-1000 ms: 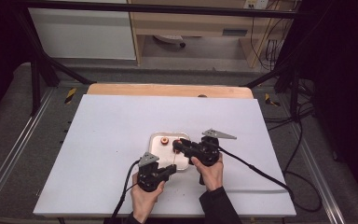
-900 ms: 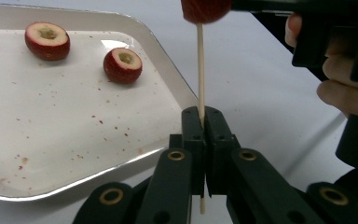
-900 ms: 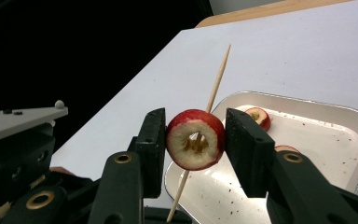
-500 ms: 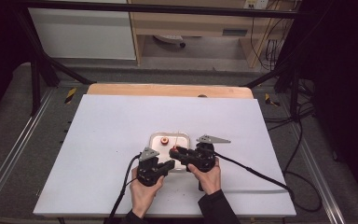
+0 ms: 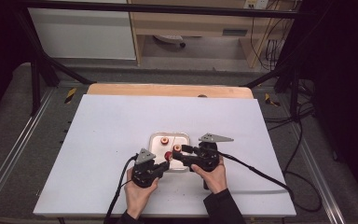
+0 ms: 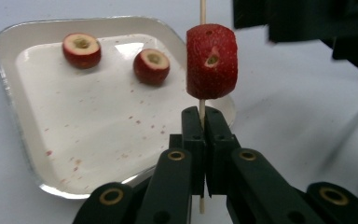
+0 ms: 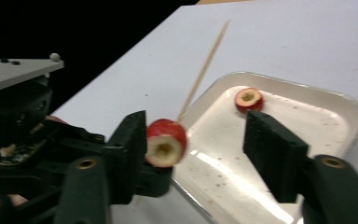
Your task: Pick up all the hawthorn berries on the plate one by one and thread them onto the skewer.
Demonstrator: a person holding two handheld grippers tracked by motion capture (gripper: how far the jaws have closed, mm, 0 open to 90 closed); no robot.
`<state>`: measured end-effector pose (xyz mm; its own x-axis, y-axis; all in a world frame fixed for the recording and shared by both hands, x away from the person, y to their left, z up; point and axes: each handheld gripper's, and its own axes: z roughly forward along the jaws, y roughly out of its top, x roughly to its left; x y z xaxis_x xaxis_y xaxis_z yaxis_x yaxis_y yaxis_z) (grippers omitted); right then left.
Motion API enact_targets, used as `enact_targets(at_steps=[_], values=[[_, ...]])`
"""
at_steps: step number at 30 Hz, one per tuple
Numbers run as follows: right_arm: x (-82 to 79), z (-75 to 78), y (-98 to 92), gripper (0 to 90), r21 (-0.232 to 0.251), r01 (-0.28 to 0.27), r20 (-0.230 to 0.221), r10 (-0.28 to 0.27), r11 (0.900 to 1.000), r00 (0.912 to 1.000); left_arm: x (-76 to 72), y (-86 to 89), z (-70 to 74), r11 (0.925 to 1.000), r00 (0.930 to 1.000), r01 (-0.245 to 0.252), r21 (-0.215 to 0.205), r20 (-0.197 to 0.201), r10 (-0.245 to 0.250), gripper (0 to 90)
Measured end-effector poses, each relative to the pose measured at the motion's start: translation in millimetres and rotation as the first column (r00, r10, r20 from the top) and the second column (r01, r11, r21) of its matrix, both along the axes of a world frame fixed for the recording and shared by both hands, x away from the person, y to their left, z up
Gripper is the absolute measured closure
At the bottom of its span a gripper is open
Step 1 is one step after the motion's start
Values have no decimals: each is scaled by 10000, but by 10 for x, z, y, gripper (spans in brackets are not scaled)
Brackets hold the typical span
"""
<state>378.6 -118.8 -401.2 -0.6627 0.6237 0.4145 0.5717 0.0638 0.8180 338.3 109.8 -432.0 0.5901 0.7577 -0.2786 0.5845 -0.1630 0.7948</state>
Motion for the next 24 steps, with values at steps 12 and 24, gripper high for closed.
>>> enact_targets(at_steps=[12,24], values=[[115,37,-136,100,-2494,-328,95,363,9678,9993,-135,230,-47,9963,9996,177,847,185,-193,881],[337,41,-124,63,-4058,-339,-392,196,9133,9990,-247,382,-67,9943,9994,260,1032,202,-282,879]])
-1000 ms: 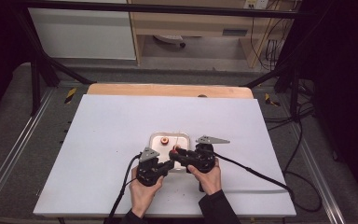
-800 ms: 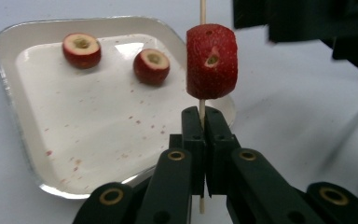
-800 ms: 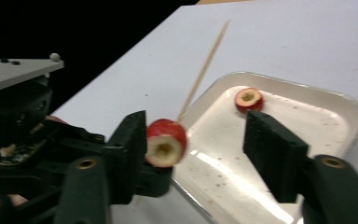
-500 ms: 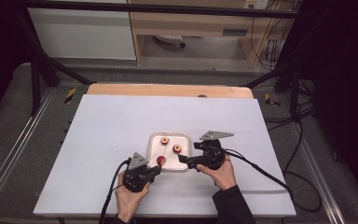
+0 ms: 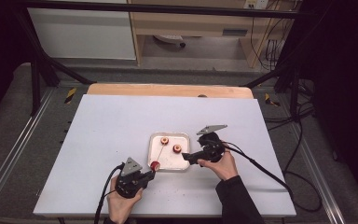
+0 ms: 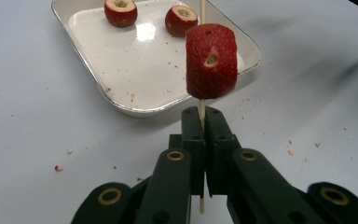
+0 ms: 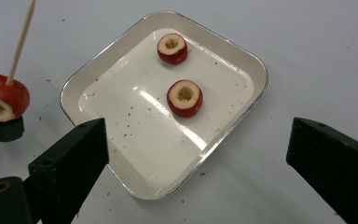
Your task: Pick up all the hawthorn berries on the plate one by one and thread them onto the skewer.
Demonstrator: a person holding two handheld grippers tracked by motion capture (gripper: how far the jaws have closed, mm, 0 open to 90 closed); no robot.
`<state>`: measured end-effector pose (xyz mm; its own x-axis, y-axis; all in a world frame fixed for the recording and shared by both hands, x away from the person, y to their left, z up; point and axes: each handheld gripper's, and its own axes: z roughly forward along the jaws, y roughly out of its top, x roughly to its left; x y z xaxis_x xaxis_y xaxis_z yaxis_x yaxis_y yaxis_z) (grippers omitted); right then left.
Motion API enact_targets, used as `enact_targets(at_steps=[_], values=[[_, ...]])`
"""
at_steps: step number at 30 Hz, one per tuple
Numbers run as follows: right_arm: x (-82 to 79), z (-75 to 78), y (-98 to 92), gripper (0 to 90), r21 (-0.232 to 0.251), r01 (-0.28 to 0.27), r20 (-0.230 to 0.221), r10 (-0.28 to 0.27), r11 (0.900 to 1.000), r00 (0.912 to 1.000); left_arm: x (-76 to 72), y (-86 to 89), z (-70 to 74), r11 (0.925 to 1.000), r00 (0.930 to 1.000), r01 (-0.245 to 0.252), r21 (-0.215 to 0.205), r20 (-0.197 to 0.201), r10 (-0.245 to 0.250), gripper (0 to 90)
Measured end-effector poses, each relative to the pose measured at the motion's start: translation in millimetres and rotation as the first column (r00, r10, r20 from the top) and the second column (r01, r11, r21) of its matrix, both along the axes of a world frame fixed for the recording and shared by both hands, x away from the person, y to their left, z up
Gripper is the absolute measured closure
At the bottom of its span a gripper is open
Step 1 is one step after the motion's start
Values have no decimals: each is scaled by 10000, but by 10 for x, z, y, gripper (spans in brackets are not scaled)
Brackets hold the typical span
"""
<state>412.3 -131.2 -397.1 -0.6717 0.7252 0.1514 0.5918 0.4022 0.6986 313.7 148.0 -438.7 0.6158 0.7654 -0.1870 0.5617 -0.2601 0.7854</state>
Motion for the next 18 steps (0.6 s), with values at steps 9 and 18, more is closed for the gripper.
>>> enact_targets(at_steps=[9,18], values=[[165,24,169,76,-676,-72,-358,48,9977,9993,-28,46,-32,10000,9999,63,-43,-103,-63,879],[308,30,371,104,-1188,-15,-823,-83,9929,9966,-26,63,-53,9999,9999,121,-44,-117,-122,879]])
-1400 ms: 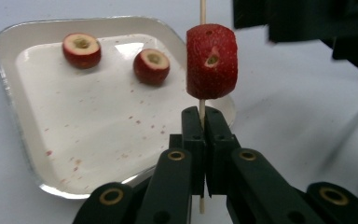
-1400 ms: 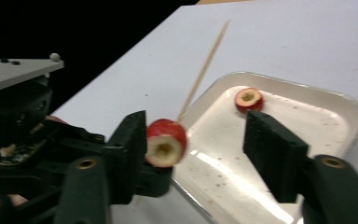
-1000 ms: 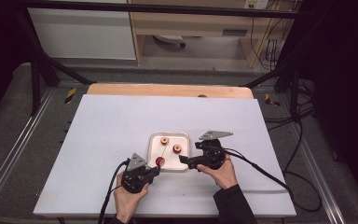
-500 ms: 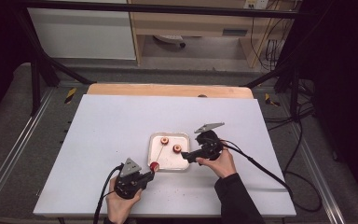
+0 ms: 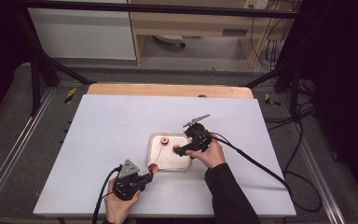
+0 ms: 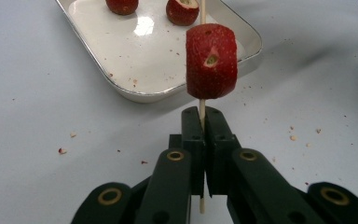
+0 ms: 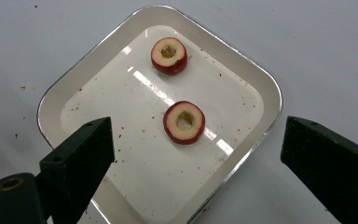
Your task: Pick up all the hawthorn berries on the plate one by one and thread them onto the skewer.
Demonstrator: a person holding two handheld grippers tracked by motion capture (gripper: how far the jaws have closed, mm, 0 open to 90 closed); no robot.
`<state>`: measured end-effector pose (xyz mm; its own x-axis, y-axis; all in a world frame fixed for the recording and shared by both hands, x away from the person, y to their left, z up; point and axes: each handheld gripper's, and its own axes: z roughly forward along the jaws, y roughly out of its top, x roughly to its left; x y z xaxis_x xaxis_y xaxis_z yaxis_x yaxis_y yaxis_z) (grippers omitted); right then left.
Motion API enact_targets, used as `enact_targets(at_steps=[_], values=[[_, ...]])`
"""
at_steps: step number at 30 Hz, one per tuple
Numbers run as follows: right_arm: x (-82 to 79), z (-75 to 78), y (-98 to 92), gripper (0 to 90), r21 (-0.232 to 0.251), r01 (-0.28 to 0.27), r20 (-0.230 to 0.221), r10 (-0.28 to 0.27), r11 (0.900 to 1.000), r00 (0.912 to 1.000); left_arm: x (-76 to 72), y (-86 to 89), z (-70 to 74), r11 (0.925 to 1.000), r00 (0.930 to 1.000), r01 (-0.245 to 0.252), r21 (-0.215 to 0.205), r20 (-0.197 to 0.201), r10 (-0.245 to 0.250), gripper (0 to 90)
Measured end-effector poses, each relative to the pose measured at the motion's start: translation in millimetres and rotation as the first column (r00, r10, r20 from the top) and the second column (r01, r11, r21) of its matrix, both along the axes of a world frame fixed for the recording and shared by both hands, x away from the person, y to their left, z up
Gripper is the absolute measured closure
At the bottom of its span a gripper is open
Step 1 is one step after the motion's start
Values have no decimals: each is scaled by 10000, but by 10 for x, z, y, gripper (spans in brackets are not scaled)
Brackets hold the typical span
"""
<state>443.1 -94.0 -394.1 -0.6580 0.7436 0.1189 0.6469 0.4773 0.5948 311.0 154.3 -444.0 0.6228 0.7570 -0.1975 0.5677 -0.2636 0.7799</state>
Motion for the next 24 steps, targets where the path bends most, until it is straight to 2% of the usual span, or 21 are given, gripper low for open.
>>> enact_targets(at_steps=[5,9,16,24], values=[[79,-35,108,131,-286,-120,-228,114,9995,9997,2,11,-5,10000,10000,-10,0,-44,10,879],[127,-60,161,171,-176,171,-595,-181,9997,9981,3,15,-8,10000,10000,6,-4,-61,-6,879],[182,-142,213,232,-239,544,-943,-564,9982,9939,8,20,-15,10000,9999,34,19,-98,-34,879],[200,-222,256,345,-130,1267,-1425,-1273,9919,9816,11,18,-27,10000,9999,40,72,-95,-39,879]])
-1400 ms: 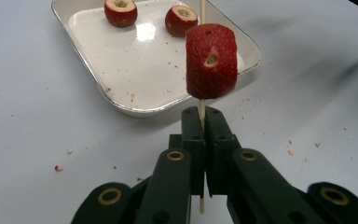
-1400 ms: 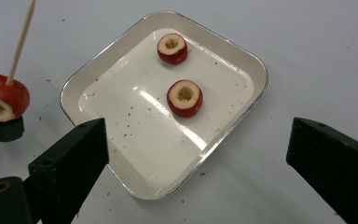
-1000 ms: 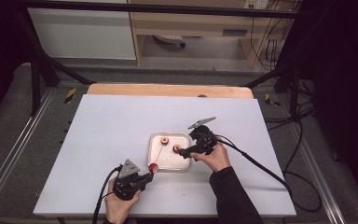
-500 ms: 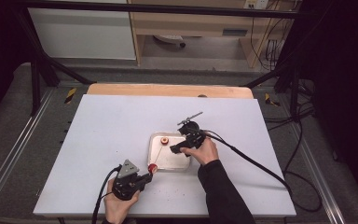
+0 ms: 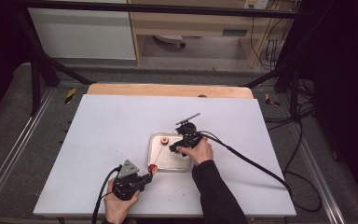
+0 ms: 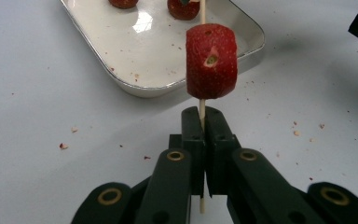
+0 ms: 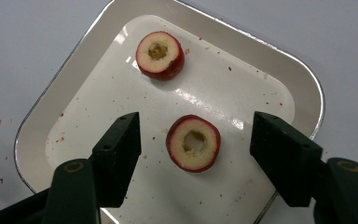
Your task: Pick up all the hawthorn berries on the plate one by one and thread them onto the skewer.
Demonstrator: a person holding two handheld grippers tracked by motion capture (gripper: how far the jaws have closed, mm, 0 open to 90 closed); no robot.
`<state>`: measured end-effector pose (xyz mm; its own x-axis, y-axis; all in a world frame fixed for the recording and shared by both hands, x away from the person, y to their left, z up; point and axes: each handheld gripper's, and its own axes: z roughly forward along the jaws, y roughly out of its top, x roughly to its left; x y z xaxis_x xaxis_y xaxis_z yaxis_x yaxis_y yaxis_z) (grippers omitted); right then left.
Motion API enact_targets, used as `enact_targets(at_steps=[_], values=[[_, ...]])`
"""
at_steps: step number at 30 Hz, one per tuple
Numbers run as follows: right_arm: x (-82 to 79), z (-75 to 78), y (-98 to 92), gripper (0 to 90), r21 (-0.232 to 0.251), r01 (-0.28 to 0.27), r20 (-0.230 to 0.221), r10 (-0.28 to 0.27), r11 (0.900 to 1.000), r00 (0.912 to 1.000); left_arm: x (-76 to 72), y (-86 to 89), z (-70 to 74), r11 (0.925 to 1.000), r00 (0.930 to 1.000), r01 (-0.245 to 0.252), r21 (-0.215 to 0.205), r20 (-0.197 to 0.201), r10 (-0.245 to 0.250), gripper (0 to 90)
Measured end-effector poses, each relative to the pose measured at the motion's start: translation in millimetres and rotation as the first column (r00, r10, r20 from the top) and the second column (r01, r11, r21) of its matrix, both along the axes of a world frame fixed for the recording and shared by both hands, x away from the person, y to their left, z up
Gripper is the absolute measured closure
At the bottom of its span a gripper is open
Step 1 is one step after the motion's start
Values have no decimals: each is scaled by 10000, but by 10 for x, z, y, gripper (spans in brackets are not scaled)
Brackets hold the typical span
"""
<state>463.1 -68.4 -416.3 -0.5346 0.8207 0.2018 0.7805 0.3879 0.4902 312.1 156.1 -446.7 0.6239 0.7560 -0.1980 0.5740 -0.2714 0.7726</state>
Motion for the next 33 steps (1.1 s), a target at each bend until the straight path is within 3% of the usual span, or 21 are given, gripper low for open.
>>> enact_targets(at_steps=[8,22,27,33], values=[[17,-48,17,461,-47,574,-337,-576,9983,9978,-1,7,-5,10000,10000,18,-22,-48,-18,879],[43,-76,24,598,134,1033,-933,-1017,9946,9904,-4,4,-7,10000,10000,39,-11,-35,-39,879],[41,-77,21,604,190,1020,-999,-996,9946,9900,-3,-1,-8,10000,10000,65,2,-25,-65,879],[-15,22,-2,605,840,948,-615,-897,9920,9941,-12,-16,-2,10000,10000,32,-68,24,-31,879]])
